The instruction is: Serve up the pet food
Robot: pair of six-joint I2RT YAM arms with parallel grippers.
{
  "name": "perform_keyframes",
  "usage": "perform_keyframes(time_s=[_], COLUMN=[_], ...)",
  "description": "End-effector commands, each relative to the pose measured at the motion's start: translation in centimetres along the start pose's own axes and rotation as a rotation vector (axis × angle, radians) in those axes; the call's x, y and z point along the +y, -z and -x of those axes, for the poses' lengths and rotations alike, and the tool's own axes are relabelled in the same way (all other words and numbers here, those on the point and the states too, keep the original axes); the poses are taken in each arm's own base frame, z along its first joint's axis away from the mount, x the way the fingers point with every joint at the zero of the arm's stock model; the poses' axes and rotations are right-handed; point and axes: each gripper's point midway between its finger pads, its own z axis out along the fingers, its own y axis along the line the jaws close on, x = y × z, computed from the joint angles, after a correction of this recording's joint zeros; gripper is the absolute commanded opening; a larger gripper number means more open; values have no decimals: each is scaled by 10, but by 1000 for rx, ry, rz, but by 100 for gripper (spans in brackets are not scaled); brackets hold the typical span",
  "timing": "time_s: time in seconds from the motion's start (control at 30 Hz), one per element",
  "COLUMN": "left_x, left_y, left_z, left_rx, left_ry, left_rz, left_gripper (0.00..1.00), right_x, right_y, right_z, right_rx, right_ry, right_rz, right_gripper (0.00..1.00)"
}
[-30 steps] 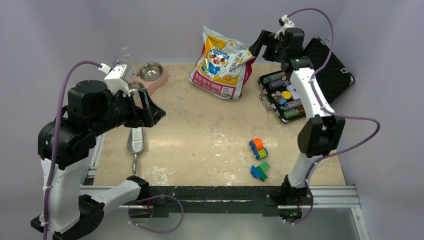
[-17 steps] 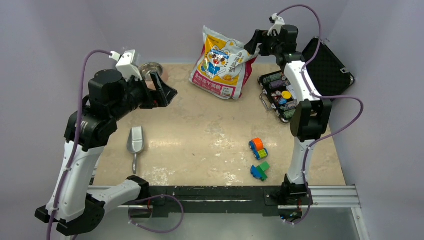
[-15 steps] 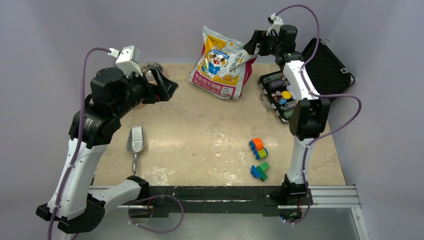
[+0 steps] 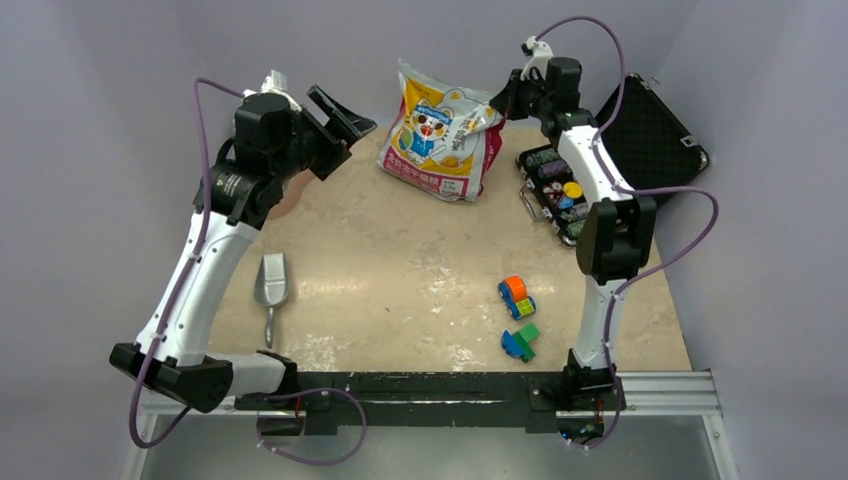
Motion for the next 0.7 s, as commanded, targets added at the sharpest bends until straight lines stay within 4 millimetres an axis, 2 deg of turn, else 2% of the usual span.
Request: perform_keyframes(time_s=[0.0, 0.1, 0.17, 0.27, 0.4, 0.53, 0.67], left_x=[-8, -11, -6, 7, 61, 95, 115], left_y=[-20, -32, -35, -38, -26, -6, -1], left_z=[-6, -6, -11, -21, -68, -88, -107], left_rx=[99, 106, 122, 138, 254, 251, 280], left_ry=[412, 428, 440, 446, 562, 542, 576], left_rz=[-43, -71, -49, -16, 227, 314, 336], left_gripper=[85, 85, 85, 85, 83, 84, 83], right_x=[109, 159, 191, 227, 269, 303, 328], right_y=[23, 51, 75, 104, 132, 154, 177], right_z=[-17, -31, -40, -60, -89, -114, -133], right_rx=[95, 106, 121, 147, 169, 194, 220], right_ry=[46, 31, -11, -60, -78, -82, -105], right_rz=[59, 86, 127, 177, 263, 335, 399], right_gripper=[0, 0, 0, 0, 0, 0, 0])
